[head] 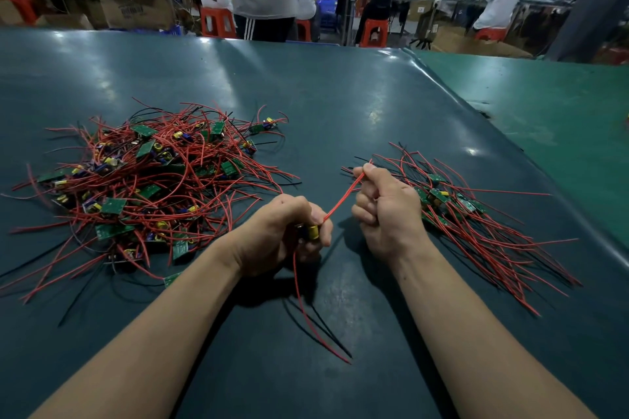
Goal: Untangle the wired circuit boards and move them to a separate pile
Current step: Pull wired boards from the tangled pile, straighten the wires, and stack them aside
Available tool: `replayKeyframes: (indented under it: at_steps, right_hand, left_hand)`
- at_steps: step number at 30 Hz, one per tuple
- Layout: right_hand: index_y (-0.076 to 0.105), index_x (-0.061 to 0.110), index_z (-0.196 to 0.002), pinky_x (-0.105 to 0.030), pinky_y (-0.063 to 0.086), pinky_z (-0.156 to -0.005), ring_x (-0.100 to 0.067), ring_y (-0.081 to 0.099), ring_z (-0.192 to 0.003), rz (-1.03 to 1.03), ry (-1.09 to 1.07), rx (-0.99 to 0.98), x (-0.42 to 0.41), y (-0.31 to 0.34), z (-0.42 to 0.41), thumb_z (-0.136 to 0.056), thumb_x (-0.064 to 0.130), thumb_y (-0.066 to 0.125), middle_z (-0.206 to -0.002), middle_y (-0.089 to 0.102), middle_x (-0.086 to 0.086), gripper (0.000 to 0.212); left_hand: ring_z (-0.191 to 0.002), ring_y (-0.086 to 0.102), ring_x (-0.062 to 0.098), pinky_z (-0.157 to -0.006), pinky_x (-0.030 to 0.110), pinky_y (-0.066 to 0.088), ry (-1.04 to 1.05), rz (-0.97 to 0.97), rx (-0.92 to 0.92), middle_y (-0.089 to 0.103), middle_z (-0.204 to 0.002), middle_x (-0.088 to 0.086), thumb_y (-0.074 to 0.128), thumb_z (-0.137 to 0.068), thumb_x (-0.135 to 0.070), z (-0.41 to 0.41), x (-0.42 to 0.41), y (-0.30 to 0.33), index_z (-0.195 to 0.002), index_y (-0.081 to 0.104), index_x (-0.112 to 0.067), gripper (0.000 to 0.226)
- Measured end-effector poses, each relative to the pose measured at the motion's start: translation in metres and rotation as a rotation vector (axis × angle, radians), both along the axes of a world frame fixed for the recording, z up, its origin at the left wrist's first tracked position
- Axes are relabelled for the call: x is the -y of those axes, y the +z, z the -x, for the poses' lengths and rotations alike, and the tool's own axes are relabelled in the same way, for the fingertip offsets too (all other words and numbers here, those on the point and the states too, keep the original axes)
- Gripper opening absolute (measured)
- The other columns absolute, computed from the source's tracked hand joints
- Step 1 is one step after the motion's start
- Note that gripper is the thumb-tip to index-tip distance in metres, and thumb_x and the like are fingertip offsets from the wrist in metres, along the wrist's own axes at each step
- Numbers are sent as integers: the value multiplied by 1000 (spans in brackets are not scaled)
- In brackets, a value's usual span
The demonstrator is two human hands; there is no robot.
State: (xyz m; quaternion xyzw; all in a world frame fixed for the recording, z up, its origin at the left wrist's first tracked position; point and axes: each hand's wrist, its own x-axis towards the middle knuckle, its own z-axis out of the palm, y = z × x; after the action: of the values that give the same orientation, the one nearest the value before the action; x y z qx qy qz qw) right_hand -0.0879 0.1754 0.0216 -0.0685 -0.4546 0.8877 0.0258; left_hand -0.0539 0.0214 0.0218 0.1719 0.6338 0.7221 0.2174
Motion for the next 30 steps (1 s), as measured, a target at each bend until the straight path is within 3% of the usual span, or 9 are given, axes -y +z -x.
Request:
replayKeyframes:
  at_steps: [7,9,12,14,17,19,21,25,30]
  right_hand:
    - [55,8,-78,-15,18,-30,-3,24,-32,146,-95,38,-10,2,6,-100,9,48,-46,36,7,23]
    - [56,9,-79,-14,18,-31,-3,25,-33,80,-72,16,-11,1,4,-100,11,49,-48,37,6,22]
    - [61,10,-87,-13,26,-39,-5,31,-37,-180,92,-29,4,-6,-3,-97,12,56,-52,44,4,11]
    - [67,13,-95,-19,34,-51,-11,42,-51,-276,254,-76,9,-8,-8,-91,10,64,-67,54,-4,6]
    - [74,18,-102,-17,34,-42,-7,45,-48,-281,445,-152,6,-8,-11,-77,17,72,-69,60,-1,25]
    - [75,25,-105,-15,33,-38,-7,45,-45,-276,472,-188,7,-7,-14,-80,14,71,-72,63,2,28]
    - [75,25,-108,-15,33,-39,-8,45,-45,-268,438,-210,9,-6,-14,-84,9,68,-75,65,3,29]
    - [78,22,-101,-16,33,-41,-9,45,-46,-233,370,-250,8,-4,-16,-75,22,72,-82,71,1,26]
    - [80,17,-83,-17,32,-38,-8,43,-42,-271,203,-248,10,-3,-14,-72,24,73,-67,65,1,15]
  left_hand:
    - [-51,30,21,-50,23,32,-112,-62,-15,42,-46,5,52,-63,-28,-3,4,-3,-50,63,-8,26]
    - [-49,38,22,-51,23,36,-59,-124,53,47,-50,5,58,-65,-29,-6,3,-4,-60,71,-7,26]
    - [-59,57,6,-61,21,48,77,-287,93,64,-65,-1,78,-65,-29,-3,3,-2,-81,79,-14,21]
    - [-65,63,5,-66,22,54,158,-453,144,68,-73,-3,73,-76,-31,-1,4,1,-85,79,-16,18]
    - [-68,67,9,-68,23,58,268,-663,241,71,-82,2,65,-76,-25,4,6,3,-90,79,-12,24]
    - [-69,68,9,-72,22,58,310,-706,247,72,-86,4,64,-75,-20,6,7,4,-92,78,-9,25]
    - [-70,70,11,-73,23,59,349,-706,241,73,-86,7,61,-78,-15,8,5,4,-89,78,-7,22]
    - [-72,71,15,-70,23,58,429,-630,161,73,-81,8,63,-77,-10,9,1,1,-91,68,-6,15]
    - [-55,65,12,-57,20,54,487,-415,27,67,-65,5,69,-72,-16,9,-6,-4,-79,51,-10,21]
